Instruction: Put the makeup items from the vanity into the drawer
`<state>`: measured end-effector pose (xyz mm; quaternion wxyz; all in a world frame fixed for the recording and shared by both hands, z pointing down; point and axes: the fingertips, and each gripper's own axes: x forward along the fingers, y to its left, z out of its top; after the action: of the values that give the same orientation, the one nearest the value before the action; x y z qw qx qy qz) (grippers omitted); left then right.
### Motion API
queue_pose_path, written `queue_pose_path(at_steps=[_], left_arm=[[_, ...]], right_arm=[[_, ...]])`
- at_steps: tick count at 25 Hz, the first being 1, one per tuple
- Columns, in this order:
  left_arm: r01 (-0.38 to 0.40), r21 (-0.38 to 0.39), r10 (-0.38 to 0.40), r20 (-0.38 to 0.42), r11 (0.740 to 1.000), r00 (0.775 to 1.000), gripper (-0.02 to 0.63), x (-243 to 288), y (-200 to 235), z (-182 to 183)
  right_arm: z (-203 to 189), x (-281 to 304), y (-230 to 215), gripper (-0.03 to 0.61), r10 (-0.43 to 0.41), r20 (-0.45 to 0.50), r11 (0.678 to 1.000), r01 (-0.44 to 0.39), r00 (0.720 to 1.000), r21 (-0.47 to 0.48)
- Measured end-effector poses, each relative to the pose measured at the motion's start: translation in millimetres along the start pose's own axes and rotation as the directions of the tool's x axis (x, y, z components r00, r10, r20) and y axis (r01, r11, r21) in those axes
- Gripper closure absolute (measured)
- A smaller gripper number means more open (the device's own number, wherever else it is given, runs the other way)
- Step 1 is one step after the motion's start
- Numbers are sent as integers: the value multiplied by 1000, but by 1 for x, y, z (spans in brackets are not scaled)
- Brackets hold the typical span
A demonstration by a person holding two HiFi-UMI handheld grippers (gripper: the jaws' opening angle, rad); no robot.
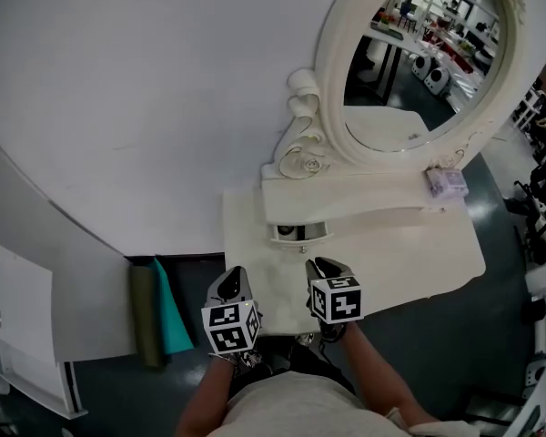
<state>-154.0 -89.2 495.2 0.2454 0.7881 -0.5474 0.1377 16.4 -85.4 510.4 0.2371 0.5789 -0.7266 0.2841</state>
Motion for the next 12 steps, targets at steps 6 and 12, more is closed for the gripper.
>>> queue_pose_path(at_steps=[6,12], left_arm=[[27,12,-27,-19,1000,999,609,-11,10,-14],[71,17,-71,-25,997,997,609,-17,2,-18]], right_arm=[[-23,-10,14,542,-33,-21,999,33,999,18],[-36,-30,8,553,-84,0,995,84,996,58]])
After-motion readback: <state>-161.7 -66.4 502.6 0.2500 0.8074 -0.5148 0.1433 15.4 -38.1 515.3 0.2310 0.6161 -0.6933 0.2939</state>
